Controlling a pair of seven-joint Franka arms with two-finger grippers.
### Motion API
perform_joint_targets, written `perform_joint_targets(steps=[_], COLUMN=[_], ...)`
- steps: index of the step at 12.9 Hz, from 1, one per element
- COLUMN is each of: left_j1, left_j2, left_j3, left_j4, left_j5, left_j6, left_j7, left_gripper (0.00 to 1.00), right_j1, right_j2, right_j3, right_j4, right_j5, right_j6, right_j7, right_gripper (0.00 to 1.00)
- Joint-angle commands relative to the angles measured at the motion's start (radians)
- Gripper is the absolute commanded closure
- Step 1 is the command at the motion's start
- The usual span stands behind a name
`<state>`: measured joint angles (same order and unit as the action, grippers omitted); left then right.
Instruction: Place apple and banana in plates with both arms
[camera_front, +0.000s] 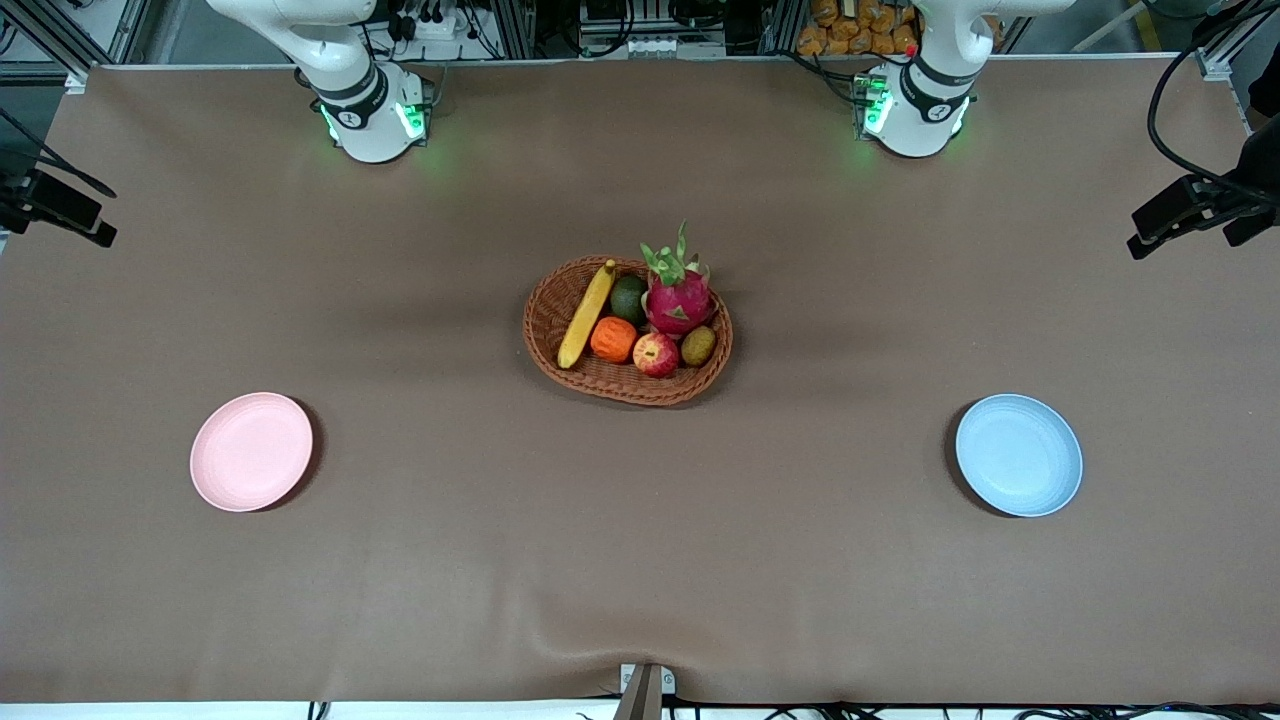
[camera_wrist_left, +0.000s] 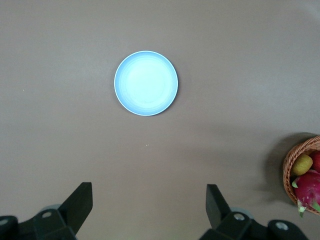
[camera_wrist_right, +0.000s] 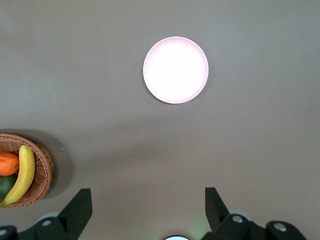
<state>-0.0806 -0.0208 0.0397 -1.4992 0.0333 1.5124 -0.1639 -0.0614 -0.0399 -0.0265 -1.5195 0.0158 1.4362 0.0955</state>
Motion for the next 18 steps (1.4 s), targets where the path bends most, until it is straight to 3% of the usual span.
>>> perform_joint_targets(steps=[1, 10, 18], left_j1=[-0.008, -0.011, -0.082], left_j2=[0.027, 0.033, 0.093], left_j3=[0.0, -0.004, -0.023], left_j4=[0.033, 0.019, 0.022], left_j5=[0.017, 0.019, 0.003], left_j6=[-0.02, -0.02, -0.008], left_j7=[0.014, 0.021, 0.0], left_gripper=[0.0, 0.0, 0.0], right_j1=[-0.005, -0.001, 0.023], right_j2=[0.011, 0.012, 0.035], right_j3=[0.004, 0.004, 0.008], right_j4=[0.022, 0.022, 0.024], right_j5=[0.012, 0.012, 0.013], right_j6=[-0.011, -0.01, 0.022], right_j7=[0.012, 0.012, 0.013], right_gripper=[0.0, 0.0, 0.0])
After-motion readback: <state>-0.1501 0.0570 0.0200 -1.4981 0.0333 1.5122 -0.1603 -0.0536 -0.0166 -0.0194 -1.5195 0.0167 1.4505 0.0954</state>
